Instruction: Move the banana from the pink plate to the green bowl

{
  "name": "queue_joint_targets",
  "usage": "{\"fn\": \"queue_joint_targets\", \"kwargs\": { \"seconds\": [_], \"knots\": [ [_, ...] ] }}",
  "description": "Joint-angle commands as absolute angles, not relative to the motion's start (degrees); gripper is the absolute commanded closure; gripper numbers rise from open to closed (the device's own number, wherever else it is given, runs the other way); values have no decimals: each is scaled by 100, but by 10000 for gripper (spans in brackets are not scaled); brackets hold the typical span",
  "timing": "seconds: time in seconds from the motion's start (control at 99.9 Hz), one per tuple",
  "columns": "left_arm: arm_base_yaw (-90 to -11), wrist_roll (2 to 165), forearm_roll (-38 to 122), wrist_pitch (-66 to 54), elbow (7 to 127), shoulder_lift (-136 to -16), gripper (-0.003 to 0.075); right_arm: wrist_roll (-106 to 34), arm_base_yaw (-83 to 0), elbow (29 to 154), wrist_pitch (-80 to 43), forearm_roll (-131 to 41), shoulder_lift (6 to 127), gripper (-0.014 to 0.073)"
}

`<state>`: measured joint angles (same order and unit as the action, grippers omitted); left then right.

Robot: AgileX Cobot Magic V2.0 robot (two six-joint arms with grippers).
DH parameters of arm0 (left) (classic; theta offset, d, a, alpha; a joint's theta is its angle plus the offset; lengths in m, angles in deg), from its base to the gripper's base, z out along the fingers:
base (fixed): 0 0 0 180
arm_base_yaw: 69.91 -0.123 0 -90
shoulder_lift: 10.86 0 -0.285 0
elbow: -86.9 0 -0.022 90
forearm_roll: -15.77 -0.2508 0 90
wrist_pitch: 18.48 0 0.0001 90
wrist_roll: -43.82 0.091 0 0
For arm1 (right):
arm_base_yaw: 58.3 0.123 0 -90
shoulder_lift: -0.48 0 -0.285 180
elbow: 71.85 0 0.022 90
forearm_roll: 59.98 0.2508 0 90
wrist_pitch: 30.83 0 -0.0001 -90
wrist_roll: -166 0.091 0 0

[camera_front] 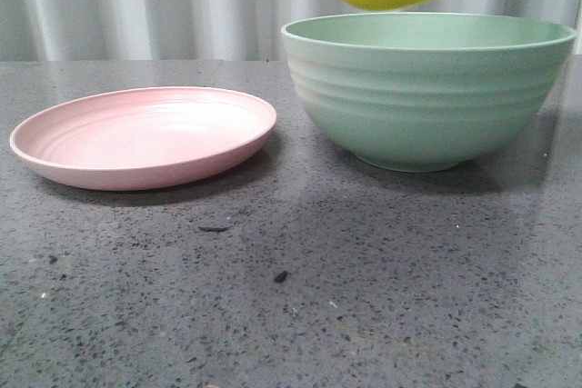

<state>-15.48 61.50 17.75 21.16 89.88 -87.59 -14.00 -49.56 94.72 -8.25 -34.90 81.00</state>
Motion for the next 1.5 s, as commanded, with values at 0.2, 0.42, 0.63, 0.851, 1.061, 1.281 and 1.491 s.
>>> {"fn": "queue_joint_targets", "kwargs": {
  "seconds": [0.2, 0.42, 0.63, 0.851, 1.061, 1.281, 1.491],
  "knots": [
    [-1570, 6136, 1980, 1678, 9161, -8613, 371, -1430, -4985, 9683, -1183, -3637, 8442, 403],
    [-1570, 6136, 2008, 1678, 9161, -8613, 373, -1430, -4985, 9683, -1205, -3637, 8458, 130],
    [-1570, 6136, 2068, 1602, 9161, -8613, 374, -1430, -4985, 9699, -1155, -3650, 8358, 132],
    [-1570, 6064, 2160, 1602, 9140, -8586, 552, -1438, -4985, 9699, -1179, -4440, 7843, 172],
    [-1570, 5965, 2188, 1613, 9130, -8315, 741, -1438, -4985, 9699, -769, -4845, 7128, 424],
    [-1570, 5904, 2203, 1631, 8782, -7579, 741, -1561, -4985, 9644, -254, -4853, 6368, 661],
    [-1570, 5654, 2203, 1074, 7727, -6454, 741, -1645, -4985, 9057, -331, -4853, 5488, 661]
  ]
}}
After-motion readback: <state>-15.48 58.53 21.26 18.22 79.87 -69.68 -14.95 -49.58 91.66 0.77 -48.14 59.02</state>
